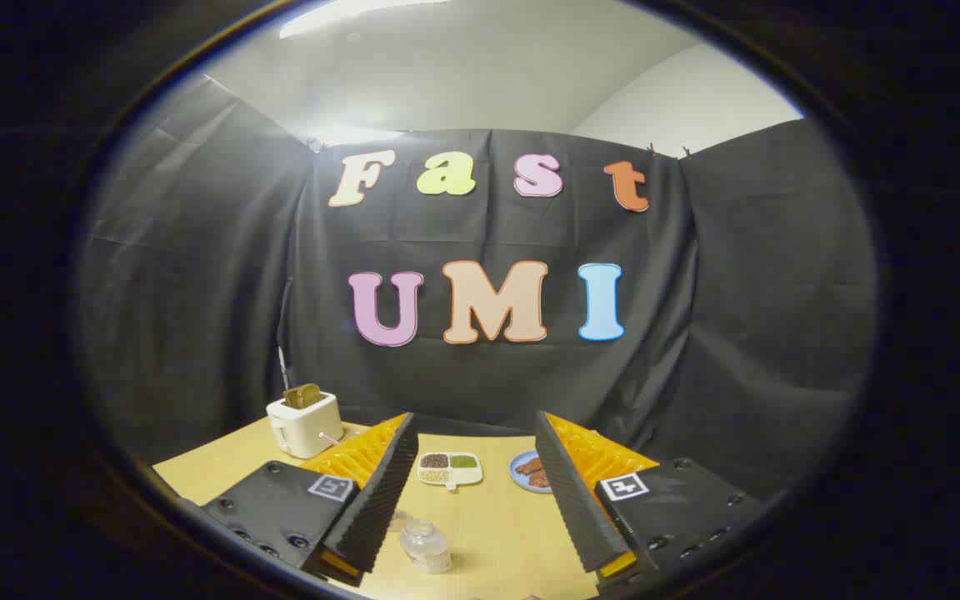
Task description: Take the bottle from table, then pour the juice into the cup, finally place the bottle on the coaster
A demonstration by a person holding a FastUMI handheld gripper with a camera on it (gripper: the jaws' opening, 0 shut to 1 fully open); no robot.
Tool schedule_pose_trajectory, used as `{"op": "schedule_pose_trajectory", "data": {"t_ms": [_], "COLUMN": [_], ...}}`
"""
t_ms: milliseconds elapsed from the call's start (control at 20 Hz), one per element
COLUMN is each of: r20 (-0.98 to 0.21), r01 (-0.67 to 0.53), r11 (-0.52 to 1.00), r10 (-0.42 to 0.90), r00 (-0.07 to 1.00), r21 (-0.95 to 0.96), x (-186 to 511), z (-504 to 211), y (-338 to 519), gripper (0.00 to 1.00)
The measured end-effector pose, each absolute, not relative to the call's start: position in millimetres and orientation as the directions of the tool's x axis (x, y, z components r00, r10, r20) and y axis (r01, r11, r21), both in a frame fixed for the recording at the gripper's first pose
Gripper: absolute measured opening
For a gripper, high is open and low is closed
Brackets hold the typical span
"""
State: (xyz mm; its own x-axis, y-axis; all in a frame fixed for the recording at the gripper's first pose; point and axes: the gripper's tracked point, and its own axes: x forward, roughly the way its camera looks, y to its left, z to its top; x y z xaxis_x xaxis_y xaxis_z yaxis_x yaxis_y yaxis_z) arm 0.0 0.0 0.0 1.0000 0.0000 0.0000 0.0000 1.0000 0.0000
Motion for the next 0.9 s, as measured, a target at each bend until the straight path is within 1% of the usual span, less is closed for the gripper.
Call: {"op": "schedule_pose_trajectory", "data": {"t_ms": [300, 500, 750, 900], "r20": [0.012, 0.006, -0.016, -0.051], "r01": [0.005, -0.012, -0.027, -0.035], "r11": [1.0, 1.0, 1.0, 0.999], "r10": [-0.005, 0.012, 0.027, 0.035], "r00": [1.0, 1.0, 0.999, 0.998], "r21": [0.01, -0.019, 0.004, 0.006], "x": [-15, -26, -32, -34], "z": [-2, -11, -31, -54], "y": [3, 12, 17, 19], "gripper": [0.91, 0.91, 0.91, 0.91]}}
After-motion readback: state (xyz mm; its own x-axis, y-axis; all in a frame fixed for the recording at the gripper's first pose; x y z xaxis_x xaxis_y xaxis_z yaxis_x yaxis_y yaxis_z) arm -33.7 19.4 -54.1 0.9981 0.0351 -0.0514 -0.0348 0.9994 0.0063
